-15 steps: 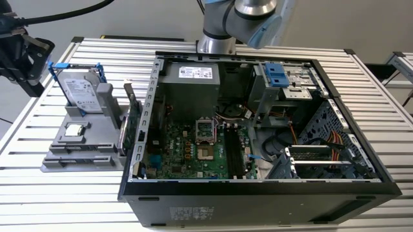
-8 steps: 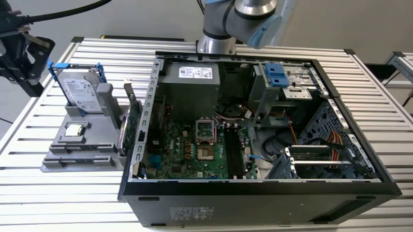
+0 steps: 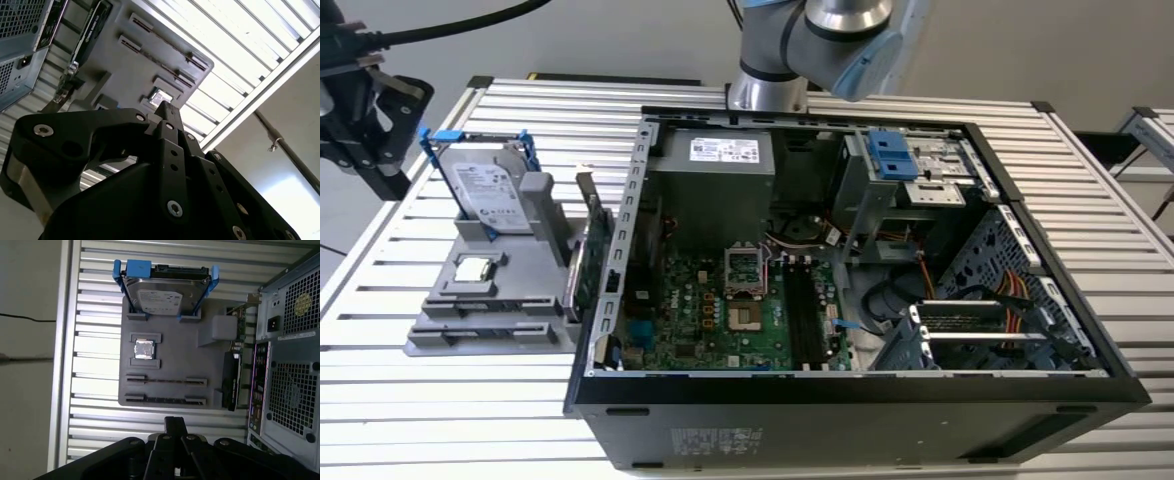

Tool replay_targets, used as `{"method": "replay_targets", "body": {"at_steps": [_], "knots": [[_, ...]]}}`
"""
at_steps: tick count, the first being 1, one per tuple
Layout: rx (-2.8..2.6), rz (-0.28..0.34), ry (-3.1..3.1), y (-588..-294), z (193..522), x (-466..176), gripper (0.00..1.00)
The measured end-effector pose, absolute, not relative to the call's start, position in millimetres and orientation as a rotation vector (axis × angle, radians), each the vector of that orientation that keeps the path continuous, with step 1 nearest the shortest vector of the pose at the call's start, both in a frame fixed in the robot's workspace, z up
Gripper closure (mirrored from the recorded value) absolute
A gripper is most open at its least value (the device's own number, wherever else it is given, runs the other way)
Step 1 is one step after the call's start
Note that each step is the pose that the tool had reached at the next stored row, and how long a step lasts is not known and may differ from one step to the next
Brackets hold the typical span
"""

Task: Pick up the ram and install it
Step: 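Pick up the ram and move it above insertion slot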

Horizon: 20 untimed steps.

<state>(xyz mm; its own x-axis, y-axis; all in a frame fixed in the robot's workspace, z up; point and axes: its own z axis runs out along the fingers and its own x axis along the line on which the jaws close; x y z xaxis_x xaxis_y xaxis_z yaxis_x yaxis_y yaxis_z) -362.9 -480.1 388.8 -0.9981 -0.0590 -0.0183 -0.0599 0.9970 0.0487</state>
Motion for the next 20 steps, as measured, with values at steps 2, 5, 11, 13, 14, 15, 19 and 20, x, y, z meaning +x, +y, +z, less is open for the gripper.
{"method": "replay_targets", "body": {"at_steps": [2,5,11,13,14,15,19,20], "knots": [[-0.109,0.077,3.122,-480.1,388.7,-362.9,1.0],[-0.151,0.077,3.121,-480.1,388.7,-362.9,1.0],[-0.215,0.078,3.118,-480.1,388.8,-362.9,1.0],[-0.237,0.078,3.117,-480.1,388.8,-362.9,1.0],[-0.247,0.078,3.116,-480.1,388.7,-362.9,1.0],[-0.258,0.078,3.116,-480.1,388.8,-362.9,1.0],[-0.3,0.079,3.113,-480.1,388.8,-362.9,1.0],[-0.312,0.079,3.112,-480.1,388.8,-362.9,1.0]]}}
